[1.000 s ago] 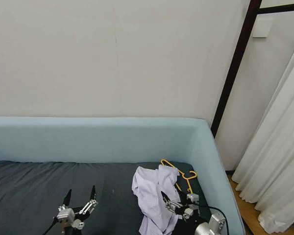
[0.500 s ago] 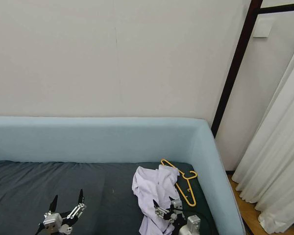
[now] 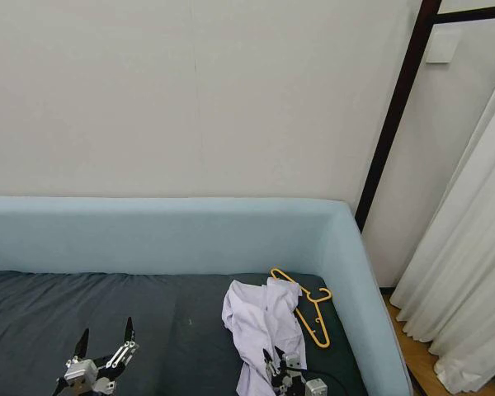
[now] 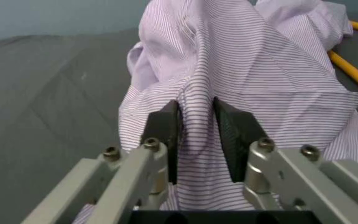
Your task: Pick up the clothes from the sofa and hang them on the clothes hanger.
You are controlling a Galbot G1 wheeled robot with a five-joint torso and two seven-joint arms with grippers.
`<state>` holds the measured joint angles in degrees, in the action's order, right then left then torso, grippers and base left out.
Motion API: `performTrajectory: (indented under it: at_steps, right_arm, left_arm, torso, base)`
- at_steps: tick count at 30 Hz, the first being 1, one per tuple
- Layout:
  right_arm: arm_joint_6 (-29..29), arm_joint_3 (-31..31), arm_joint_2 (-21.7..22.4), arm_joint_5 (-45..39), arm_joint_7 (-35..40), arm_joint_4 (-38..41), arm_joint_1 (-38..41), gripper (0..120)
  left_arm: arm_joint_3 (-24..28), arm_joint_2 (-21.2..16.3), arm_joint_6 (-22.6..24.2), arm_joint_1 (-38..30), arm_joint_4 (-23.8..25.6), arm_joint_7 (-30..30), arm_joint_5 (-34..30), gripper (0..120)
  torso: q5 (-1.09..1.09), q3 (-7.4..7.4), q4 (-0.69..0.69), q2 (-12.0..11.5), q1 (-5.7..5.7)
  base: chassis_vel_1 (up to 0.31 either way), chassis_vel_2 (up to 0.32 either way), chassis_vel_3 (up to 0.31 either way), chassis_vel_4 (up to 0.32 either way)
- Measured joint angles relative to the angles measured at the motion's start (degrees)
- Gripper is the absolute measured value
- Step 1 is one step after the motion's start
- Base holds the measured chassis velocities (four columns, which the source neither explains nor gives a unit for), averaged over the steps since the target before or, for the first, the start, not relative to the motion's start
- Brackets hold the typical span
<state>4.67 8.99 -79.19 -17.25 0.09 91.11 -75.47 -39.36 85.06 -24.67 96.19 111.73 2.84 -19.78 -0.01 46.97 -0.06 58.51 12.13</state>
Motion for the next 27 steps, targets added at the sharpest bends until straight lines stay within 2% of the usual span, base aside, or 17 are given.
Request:
performTrajectory:
  at_steps: [3, 6, 11, 13, 14, 15, 17, 19, 20, 23, 26, 27]
  right_arm:
    - [0.88, -0.01, 0.28, -3.41, -0.59, 1.84, -0.58, 7]
    - [2.73, -0.08, 0.84, -8.01, -0.89, 3.75, -0.81, 0]
    - [4.94, -0.10, 2.30, -14.32, -2.70, 6.53, -0.43, 0]
    - [4.95, 0.00, 2.99, -19.98, -4.71, 7.98, 0.31, 0]
    - [4.95, 0.00, 2.99, -19.98, -4.71, 7.98, 0.31, 0]
    - [4.65, 0.05, 3.59, -24.26, -6.58, 9.18, 1.02, 0]
    - [-0.03, -0.27, 5.87, -32.59, -12.90, 11.12, 3.41, 0]
    - [-4.75, -0.78, 8.16, -37.10, -19.39, 11.30, 5.44, 0]
    - [-4.75, -0.78, 8.16, -37.10, -19.39, 11.30, 5.44, 0]
    - [-10.20, -2.22, 10.56, -43.60, -26.61, 10.46, 10.12, 0]
    - [-11.63, -3.11, 10.96, -47.44, -27.47, 9.96, 13.18, 0]
    - [-12.43, -3.96, 11.34, -50.87, -27.52, 9.72, 15.56, 0]
  left_arm:
    - [0.02, 0.06, -0.45, -0.02, -0.12, 0.34, 0.08, 100]
    - [-0.10, 0.06, -0.56, -0.12, -0.17, 0.64, 0.07, 100]
    - [-0.13, 0.19, -0.76, -0.33, -0.19, 0.95, 0.06, 100]
    - [-0.02, 0.27, -0.80, -0.40, -0.21, 1.04, 0.08, 100]
    - [-0.02, 0.27, -0.80, -0.40, -0.21, 1.04, 0.08, 100]
    - [0.01, 0.28, -0.81, -0.45, -0.24, 1.07, 0.10, 100]
    - [0.05, 0.34, -0.82, -0.57, -0.26, 1.13, 0.18, 100]
    - [0.15, 0.40, -0.84, -0.58, -0.18, 1.23, 0.25, 100]
    - [0.15, 0.40, -0.84, -0.58, -0.18, 1.23, 0.25, 100]
    - [0.26, 0.48, -0.87, -0.42, -0.15, 1.26, 0.45, 100]
    - [0.21, 0.39, -0.87, -0.41, -0.19, 0.25, 0.19, 100]
    - [-0.16, 0.34, -0.89, -0.47, -0.17, -2.13, -1.03, 100]
  torso:
    - [0.01, 0.00, 0.00, 0.00, 0.00]
    - [0.00, 0.00, 0.00, 0.00, 0.00]
    - [0.00, 0.00, 0.00, 0.00, 0.00]
    - [0.01, 0.00, 0.00, 0.00, 0.00]
    - [0.01, 0.00, 0.00, 0.00, 0.00]
    - [0.01, 0.00, -0.01, 0.00, 0.00]
    - [0.01, 0.00, 0.00, 0.00, 0.00]
    - [0.00, 0.00, 0.00, 0.00, 0.00]
    - [0.00, 0.00, 0.00, 0.00, 0.00]
    - [0.01, 0.00, -0.01, 0.00, 0.00]
    - [0.01, 0.00, 0.00, 0.00, 0.00]
    - [0.01, 0.01, 0.02, 0.00, 0.00]
  base:
    - [0.000, 0.000, 0.000, 0.000]
    - [0.000, 0.000, 0.000, 0.000]
    - [0.000, 0.000, 0.000, 0.000]
    - [0.000, 0.000, 0.000, 0.000]
    - [0.000, 0.000, 0.000, 0.000]
    - [0.000, 0.000, 0.000, 0.000]
    - [0.000, 0.000, 0.000, 0.000]
    - [0.000, 0.000, 0.000, 0.000]
    - [0.000, 0.000, 0.000, 0.000]
    - [0.000, 0.000, 0.000, 0.000]
    - [0.000, 0.000, 0.000, 0.000]
    - [0.000, 0.000, 0.000, 0.000]
